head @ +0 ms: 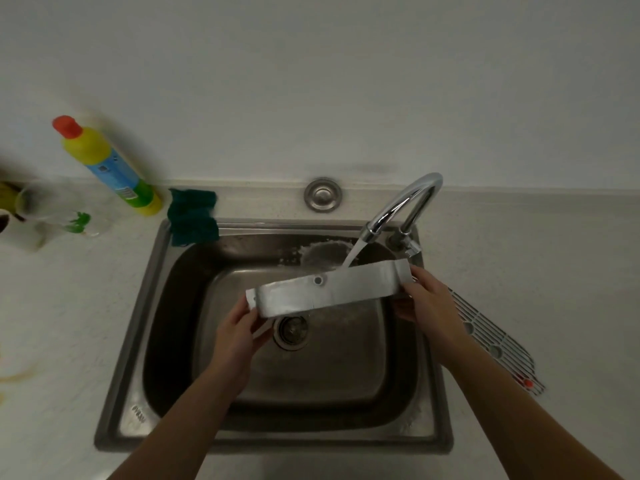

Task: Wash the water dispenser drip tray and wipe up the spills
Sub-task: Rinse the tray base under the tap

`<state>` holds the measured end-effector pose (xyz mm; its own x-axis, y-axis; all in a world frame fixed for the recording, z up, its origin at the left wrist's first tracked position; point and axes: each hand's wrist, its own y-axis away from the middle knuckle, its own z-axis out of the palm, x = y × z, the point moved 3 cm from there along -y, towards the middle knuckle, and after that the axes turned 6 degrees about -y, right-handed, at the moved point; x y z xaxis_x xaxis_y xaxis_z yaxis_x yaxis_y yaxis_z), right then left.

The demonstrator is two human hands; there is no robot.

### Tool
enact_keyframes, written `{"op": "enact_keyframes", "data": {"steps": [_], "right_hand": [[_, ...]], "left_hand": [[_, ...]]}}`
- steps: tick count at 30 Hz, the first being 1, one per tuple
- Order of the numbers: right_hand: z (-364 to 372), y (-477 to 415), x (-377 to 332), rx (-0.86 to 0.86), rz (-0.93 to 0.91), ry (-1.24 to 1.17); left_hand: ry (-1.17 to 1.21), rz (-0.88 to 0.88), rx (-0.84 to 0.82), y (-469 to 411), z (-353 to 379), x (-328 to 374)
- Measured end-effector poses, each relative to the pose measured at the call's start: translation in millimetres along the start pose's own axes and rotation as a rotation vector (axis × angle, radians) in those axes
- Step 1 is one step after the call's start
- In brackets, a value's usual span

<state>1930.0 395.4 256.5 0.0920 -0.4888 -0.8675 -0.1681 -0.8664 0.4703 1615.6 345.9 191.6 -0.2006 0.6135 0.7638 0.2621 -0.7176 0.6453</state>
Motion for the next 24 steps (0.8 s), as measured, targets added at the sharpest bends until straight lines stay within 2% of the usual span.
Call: {"op": "enact_keyframes", "data": {"steps": [3, 7, 9, 13, 15, 18, 20, 22, 24], "right_hand": [[2.1, 2.8, -9.4, -0.024, -0.053, -0.011], [4.1, 9.2, -9.2, 0.032, -0.037, -0.097], [3.2, 10.9, -5.9, 0.045, 0.010, -0.228], [5.6, 11.7, 2.6, -0.042, 0.193, -0.688], [6.4, 8.4, 6.2, -0.034, 0.298, -0.788], [9.4, -2.4, 15.3, 0.000, 0.463, -0.691], [14.3, -7.8, 17.4, -0.063, 0.537, -0.542], [19.8, -9.7, 13.1, -0.113, 0.553, -0.408], [23.7, -8.5, 3.7, -0.096, 0.482, -0.278]], "left_hand": [[0.009, -0.035, 0.008, -2.7, 3.7, -0.5], [0.108, -0.039, 0.030, -5.0, 6.0, 6.7], [0.153, 0.023, 0.052, -6.6, 7.2, 13.7], [0.181, 0.135, 0.129, -3.5, 3.9, 30.9], [0.170, 0.195, 0.130, -0.1, 0.1, 38.9], [0.157, 0.256, 0.107, 5.4, -4.6, 45.2], [0.151, 0.267, 0.078, 8.1, -7.0, 43.9], [0.113, 0.273, 0.044, 10.7, -8.9, 39.6], [0.098, 0.245, 0.013, 12.0, -10.6, 33.1]]}}
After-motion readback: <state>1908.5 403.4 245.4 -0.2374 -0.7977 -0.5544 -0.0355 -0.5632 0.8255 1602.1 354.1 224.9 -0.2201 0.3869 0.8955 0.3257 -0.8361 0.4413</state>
